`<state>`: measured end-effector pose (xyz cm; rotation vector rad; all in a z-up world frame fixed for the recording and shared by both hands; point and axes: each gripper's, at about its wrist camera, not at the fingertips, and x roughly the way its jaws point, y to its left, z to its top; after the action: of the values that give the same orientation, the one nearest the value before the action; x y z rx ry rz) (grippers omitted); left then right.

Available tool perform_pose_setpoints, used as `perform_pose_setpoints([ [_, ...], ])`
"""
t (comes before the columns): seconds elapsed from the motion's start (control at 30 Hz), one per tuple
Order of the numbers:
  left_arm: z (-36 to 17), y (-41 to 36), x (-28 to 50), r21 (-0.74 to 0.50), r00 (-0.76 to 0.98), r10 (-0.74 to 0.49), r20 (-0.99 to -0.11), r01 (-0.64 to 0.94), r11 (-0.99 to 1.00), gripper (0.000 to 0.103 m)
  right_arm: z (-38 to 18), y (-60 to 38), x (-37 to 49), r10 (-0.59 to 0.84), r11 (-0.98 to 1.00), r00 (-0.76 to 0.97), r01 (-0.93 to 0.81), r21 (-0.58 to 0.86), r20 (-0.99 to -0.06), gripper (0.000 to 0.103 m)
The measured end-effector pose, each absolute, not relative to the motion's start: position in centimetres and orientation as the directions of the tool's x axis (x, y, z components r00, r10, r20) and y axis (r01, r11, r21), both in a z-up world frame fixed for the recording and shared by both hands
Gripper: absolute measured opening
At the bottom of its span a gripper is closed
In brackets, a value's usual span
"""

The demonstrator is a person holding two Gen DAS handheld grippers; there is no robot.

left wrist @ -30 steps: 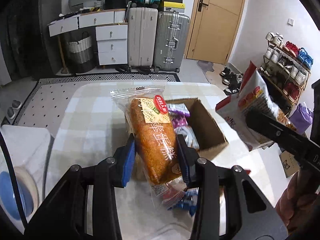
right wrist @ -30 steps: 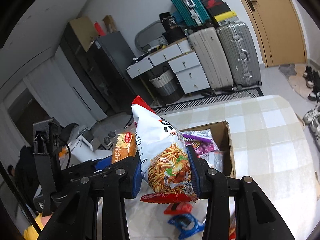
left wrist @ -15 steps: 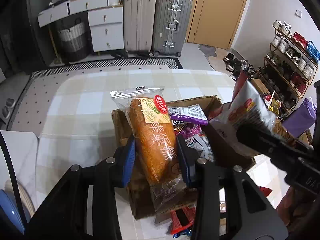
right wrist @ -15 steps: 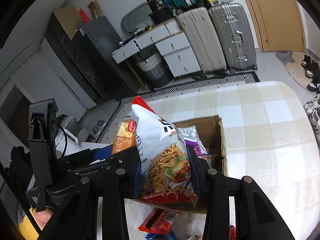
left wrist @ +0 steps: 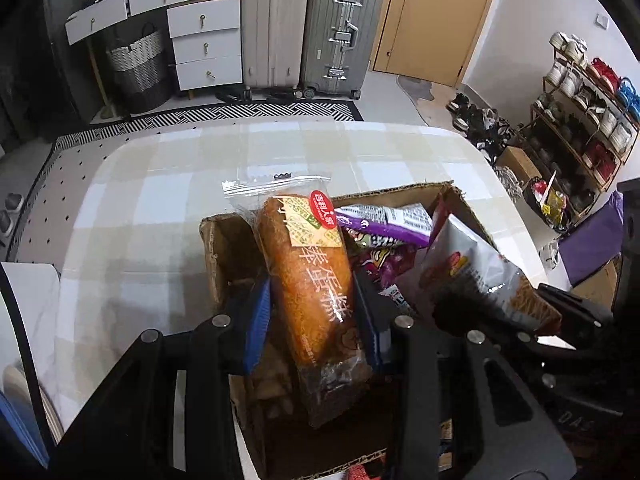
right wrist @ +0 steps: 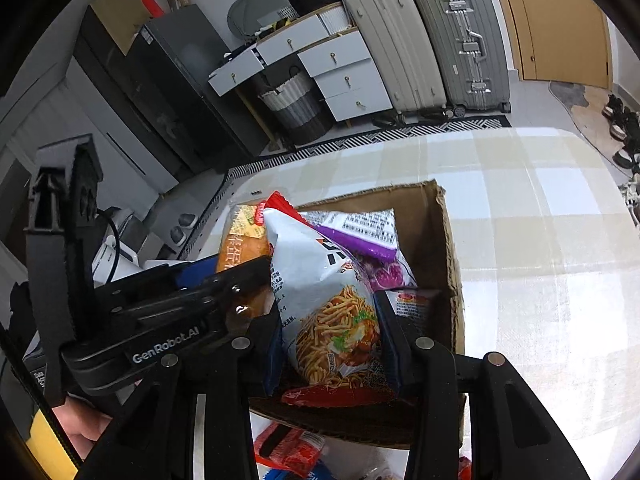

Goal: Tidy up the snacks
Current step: 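Carry the noodle bag and bread loaf over the box and lower them inside, then open both tools and lift them away from the box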

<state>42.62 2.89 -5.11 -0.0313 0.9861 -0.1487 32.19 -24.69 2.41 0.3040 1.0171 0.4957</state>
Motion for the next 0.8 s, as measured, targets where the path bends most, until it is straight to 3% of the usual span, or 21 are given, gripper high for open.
perform_pose_setpoints([
  [0.33, -5.5, 2.6, 41.4, -0.088, 0.531, -0.145, -0.835, 0.131, 0.987, 0.038, 2.3, -24.7, 32.1, 0.515, 0.857, 0.425, -0.247, 0.453, -0.744, 0.041],
  [0.5, -5.2, 2.4, 41.2, -0.057, 0.538, -0.139, -0.832, 0.167, 0.984, 0.046, 3.0, -24.1, 31.4, 0.504, 0.863, 0.439, -0.277, 0.422, -0.744, 0.041],
  [0.57, -4.8, 2.4, 40.9, -0.044, 0.543, -0.131, -0.829, 0.171, 0.984, 0.057, 3.2, -24.0, 31.3, 0.501, 0.865, 0.446, -0.280, 0.417, -0.741, 0.041],
  [0.8, -3.1, 3.0, 39.6, -0.064, 0.560, -0.141, -0.816, 0.156, 0.986, 0.064, 4.7, -24.3, 30.5, 0.508, 0.862, 0.468, -0.281, 0.423, -0.723, 0.041],
])
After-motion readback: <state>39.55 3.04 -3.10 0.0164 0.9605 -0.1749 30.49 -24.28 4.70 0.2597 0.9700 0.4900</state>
